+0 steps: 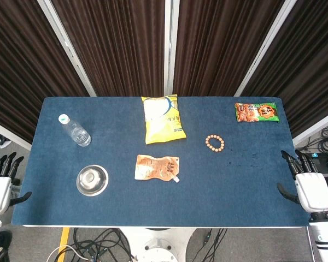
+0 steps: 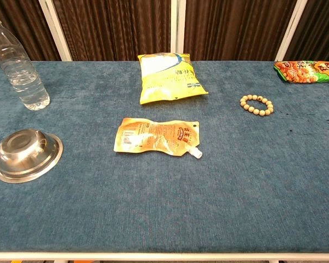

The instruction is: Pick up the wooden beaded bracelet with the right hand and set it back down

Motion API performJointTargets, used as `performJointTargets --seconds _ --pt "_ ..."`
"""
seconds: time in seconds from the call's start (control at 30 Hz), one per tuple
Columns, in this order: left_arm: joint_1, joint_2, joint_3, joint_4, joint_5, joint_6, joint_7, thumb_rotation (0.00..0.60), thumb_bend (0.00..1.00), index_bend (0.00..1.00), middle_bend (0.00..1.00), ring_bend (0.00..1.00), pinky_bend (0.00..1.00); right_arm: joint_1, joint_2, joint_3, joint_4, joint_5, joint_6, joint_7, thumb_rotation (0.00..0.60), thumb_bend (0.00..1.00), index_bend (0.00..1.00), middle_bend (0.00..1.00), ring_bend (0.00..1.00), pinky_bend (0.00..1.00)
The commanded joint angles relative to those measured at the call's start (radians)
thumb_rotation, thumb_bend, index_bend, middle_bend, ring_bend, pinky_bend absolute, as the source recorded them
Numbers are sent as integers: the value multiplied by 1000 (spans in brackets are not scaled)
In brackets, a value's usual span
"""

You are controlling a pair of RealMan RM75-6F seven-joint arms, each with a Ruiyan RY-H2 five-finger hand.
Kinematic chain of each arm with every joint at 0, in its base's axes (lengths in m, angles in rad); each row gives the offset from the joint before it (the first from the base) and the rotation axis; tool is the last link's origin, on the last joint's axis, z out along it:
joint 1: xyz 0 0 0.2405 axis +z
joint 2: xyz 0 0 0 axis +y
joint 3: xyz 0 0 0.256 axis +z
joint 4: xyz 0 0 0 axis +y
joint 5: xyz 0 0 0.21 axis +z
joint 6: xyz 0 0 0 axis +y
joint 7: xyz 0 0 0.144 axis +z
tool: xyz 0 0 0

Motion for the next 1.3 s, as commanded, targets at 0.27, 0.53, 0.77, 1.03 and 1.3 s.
performJointTargets --seconds 0.27,0.53,0.77,1.03,1.3 --pt "8 3 5 -1 2 9 -4 600 0 124 37 0 37 18 -4 2 5 1 -26 3 600 214 25 202 29 100" --pt "8 1 2 6 8 14 -15 600 0 124 37 0 37 162 7 69 44 62 -219 61 600 214 114 250 29 101" --pt "19 -2 6 4 3 24 -17 600 0 124 38 0 37 387 -105 145 189 176 -504 6 600 241 307 326 35 107" --pt "36 4 10 -5 -11 32 -17 600 0 127 38 0 37 553 -334 145 438 250 -653 -133 600 271 378 388 77 147" --pt "41 2 12 -6 -22 22 -17 600 0 131 37 0 37 582 -486 99 620 224 -621 -194 600 247 441 470 147 195"
